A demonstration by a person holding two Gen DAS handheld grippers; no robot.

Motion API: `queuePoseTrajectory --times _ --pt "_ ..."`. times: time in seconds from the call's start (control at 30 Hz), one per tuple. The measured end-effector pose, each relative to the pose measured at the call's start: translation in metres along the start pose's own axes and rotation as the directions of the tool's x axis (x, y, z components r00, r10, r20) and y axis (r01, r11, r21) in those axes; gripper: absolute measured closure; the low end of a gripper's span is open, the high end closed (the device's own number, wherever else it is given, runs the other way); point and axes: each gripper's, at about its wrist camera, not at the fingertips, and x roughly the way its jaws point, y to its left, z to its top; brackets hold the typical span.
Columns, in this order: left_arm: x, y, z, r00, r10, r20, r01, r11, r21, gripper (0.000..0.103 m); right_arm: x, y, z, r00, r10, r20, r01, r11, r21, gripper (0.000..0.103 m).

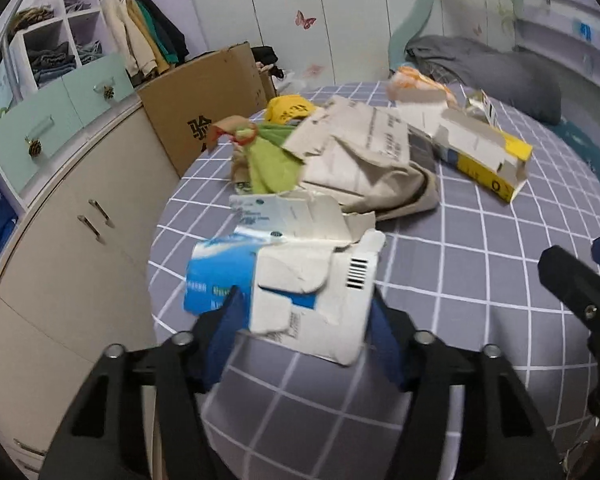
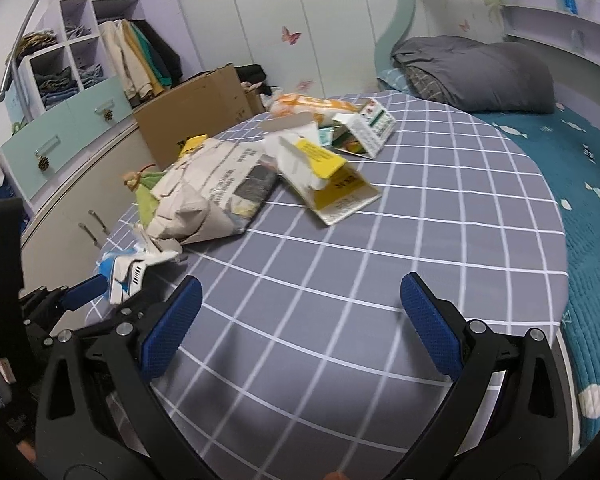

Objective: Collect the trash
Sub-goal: 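Reach the left tool toward the blue-white tissue box and grasp it, then lift the tissue box with the left tool and carry it toward the wastebasket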

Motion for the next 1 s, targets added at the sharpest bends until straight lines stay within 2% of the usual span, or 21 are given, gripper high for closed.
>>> queuePoseTrajectory --times 0.03,0.1,0.17,0.37,0.53,0.73,0.87,0.9,0.93,1.0 --pt "0.0 0.005 0.0 1.0 -0.016 -0.003 0.016 1.0 -0.014 0.078 0.001 0.003 0.0 1.0 0.005 -0.003 -0.005 1.0 -0.008 0.006" --pt "-0.001 0.017 -0.001 0.999 -0.052 -0.011 0.051 0.997 -0.063 0.086 0.003 0.008 0.001 1.0 0.011 -0.007 -0.011 1.0 -0.02 0.006" --pt "-0.005 0.026 -0.003 0.997 -0.078 0.007 0.078 0.993 -0.09 0.086 0.007 0.015 0.003 1.0 0.013 -0.013 -0.014 0.999 -0.043 0.006" --pt "-0.035 0.049 0.001 0.988 -0.085 0.129 0.102 0.986 -0.134 0.094 0.018 0.038 0.012 0.999 0.04 -0.029 -0.043 0.991 -0.129 0.006" --pt "-0.051 0.067 0.012 0.969 -0.15 0.198 0.185 0.967 -0.177 0.098 0.034 0.056 0.024 0.997 0.069 -0.041 -0.075 0.984 -0.161 0.006" --pt "-0.059 0.087 0.017 0.952 -0.191 0.242 0.245 0.944 -0.221 0.101 0.067 0.078 0.038 0.991 0.098 -0.093 -0.116 0.968 -0.22 0.007" --pt "-0.057 0.096 0.016 0.951 -0.184 0.249 0.246 0.937 -0.25 0.101 0.086 0.089 0.043 0.986 0.094 -0.138 -0.127 0.96 -0.251 0.021" --pt "-0.057 0.098 0.016 0.951 -0.181 0.251 0.245 0.935 -0.255 0.101 0.09 0.092 0.043 0.984 0.094 -0.151 -0.131 0.957 -0.258 0.028" --pt "-0.057 0.1 0.015 0.951 -0.177 0.253 0.243 0.934 -0.26 0.101 0.093 0.094 0.044 0.982 0.096 -0.163 -0.137 0.956 -0.259 0.043" --pt "-0.056 0.106 0.014 0.952 -0.17 0.255 0.239 0.932 -0.271 0.101 0.095 0.096 0.043 0.983 0.078 -0.167 -0.123 0.954 -0.273 0.058"
